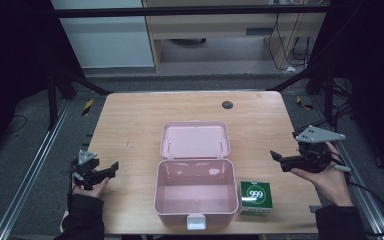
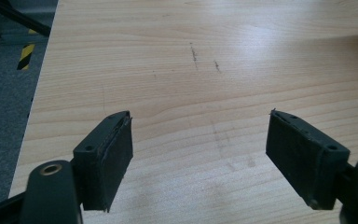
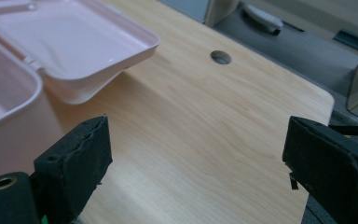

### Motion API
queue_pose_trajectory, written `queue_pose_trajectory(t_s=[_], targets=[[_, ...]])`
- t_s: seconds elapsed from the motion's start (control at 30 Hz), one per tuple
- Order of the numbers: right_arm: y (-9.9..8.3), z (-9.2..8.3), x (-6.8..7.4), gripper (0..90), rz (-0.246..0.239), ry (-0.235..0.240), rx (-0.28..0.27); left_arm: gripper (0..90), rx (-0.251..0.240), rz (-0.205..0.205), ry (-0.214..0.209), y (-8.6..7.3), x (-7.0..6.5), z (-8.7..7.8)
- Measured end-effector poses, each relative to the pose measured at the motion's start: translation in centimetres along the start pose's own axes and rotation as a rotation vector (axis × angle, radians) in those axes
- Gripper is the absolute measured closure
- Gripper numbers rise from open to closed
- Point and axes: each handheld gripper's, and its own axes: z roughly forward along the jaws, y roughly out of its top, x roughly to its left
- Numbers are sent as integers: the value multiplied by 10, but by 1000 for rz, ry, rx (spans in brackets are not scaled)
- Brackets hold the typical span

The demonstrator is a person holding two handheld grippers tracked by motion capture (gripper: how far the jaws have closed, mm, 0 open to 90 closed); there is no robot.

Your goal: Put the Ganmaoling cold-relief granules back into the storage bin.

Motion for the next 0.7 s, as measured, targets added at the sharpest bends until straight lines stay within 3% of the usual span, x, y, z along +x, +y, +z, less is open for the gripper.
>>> queue_pose_trajectory(t_s=[0.13,0.4,0.53,0.7], targets=[[7,-3,8,74,-81,49,49,220,1,5,0,0,0,0],[11,-1,19,65,-173,123,120,220,8,13,-3,0,-1,0],[11,5,29,57,-244,185,165,220,9,16,-4,-1,-1,1],[10,8,36,56,-279,229,193,220,12,18,-5,-1,-1,1]])
